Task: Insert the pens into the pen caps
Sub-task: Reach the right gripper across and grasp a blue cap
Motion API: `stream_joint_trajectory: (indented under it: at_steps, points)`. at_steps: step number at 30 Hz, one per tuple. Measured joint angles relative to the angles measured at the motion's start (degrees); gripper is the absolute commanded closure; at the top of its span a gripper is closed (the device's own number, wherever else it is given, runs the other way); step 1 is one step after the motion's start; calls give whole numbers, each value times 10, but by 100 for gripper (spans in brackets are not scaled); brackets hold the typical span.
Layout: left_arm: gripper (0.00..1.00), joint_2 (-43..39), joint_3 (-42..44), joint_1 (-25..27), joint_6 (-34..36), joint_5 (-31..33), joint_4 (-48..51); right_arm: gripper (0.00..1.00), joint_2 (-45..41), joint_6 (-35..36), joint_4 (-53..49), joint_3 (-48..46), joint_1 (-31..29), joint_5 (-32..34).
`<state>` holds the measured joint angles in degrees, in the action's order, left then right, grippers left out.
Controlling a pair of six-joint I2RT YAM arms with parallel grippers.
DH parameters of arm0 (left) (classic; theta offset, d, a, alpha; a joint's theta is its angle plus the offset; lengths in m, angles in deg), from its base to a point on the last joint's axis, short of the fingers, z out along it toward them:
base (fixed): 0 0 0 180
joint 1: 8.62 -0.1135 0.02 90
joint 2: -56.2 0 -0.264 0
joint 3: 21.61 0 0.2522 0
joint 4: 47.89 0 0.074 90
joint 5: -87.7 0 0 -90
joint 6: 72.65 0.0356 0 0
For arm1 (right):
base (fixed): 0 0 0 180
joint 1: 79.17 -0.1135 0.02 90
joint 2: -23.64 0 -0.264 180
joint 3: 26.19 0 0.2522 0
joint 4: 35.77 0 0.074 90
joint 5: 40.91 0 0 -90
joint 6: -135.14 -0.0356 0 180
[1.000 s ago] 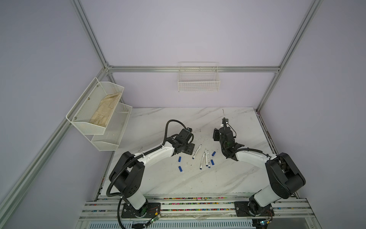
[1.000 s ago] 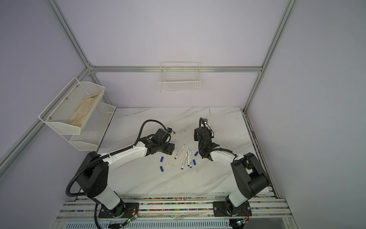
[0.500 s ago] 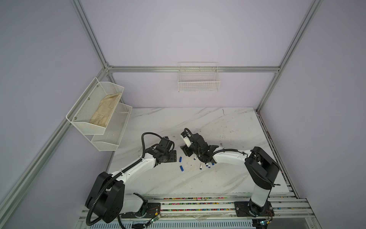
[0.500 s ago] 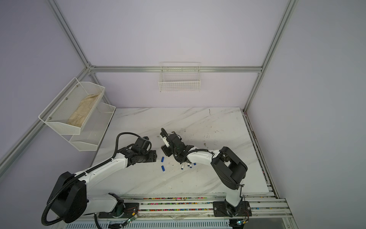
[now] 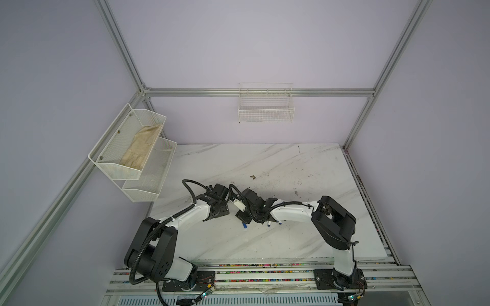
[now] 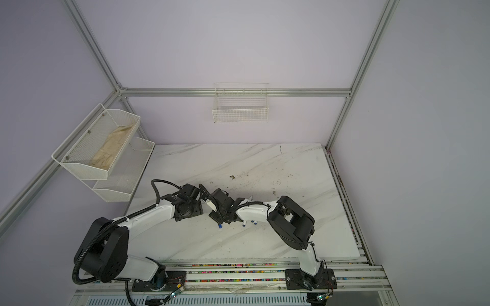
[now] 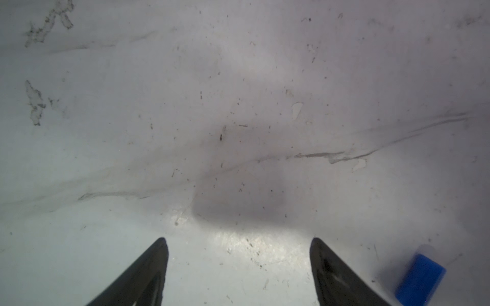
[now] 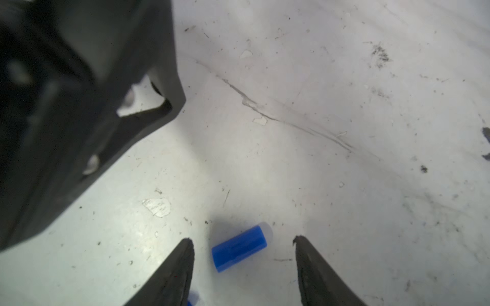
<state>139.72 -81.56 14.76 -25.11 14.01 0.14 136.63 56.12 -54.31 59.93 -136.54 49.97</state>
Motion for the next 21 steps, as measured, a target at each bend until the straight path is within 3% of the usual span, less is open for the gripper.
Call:
stream_joint_trajectory:
  at_steps: [21]
  points:
    - [18,24,-1,0,0,-4,-8,39,43,-74,-24,33,3,72]
